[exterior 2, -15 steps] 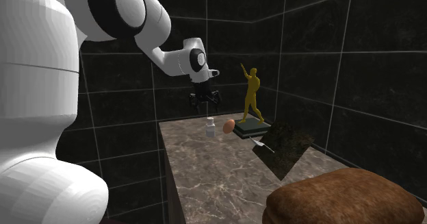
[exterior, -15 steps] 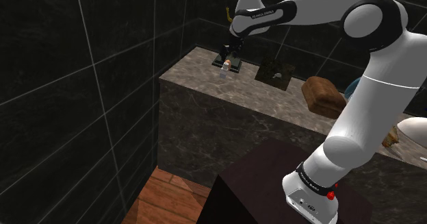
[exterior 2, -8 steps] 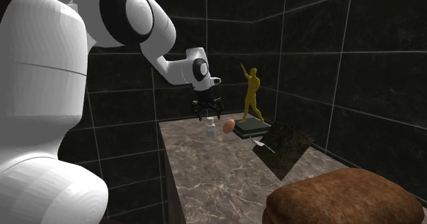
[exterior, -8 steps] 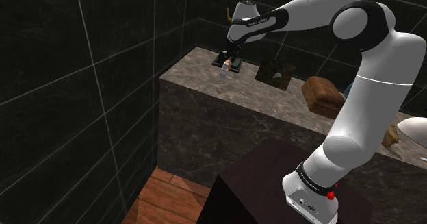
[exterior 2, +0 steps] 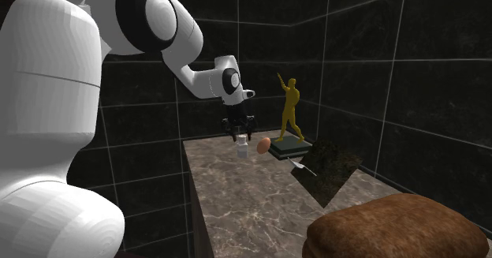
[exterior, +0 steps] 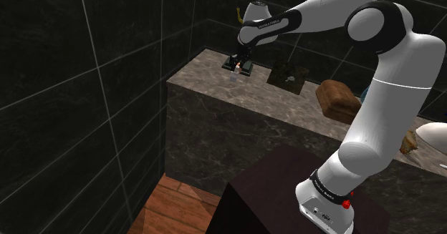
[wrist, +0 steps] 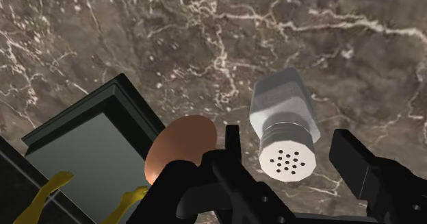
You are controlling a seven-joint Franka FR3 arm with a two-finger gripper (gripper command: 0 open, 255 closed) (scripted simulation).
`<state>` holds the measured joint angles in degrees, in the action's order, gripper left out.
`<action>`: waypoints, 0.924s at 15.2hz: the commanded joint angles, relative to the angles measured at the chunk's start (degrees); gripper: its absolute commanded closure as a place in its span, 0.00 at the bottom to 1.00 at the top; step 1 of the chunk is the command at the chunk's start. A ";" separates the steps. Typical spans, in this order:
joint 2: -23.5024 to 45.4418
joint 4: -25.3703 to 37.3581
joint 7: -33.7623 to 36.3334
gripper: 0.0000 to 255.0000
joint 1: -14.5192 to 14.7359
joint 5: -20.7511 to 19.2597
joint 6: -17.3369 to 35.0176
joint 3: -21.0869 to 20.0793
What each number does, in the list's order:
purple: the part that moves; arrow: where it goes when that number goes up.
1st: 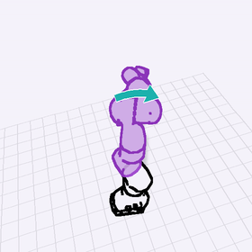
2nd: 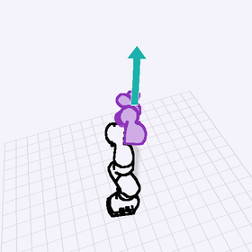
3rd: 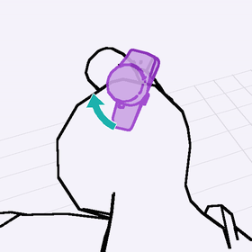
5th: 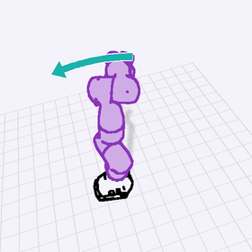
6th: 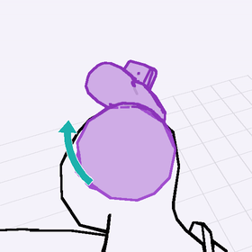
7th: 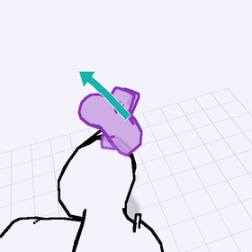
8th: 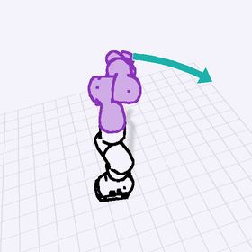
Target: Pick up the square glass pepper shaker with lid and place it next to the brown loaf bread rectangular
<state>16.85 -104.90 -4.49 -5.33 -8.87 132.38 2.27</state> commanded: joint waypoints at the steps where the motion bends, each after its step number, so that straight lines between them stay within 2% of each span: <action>1: 0.00 0.00 0.00 1.00 0.00 0.00 0.00 0.00; 9: 0.00 0.00 0.00 1.00 0.00 0.00 0.00 0.00; 14: -1.46 1.91 -0.53 1.00 0.00 0.32 -3.35 -0.10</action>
<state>15.52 -103.49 -4.99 -5.37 -8.60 129.70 2.21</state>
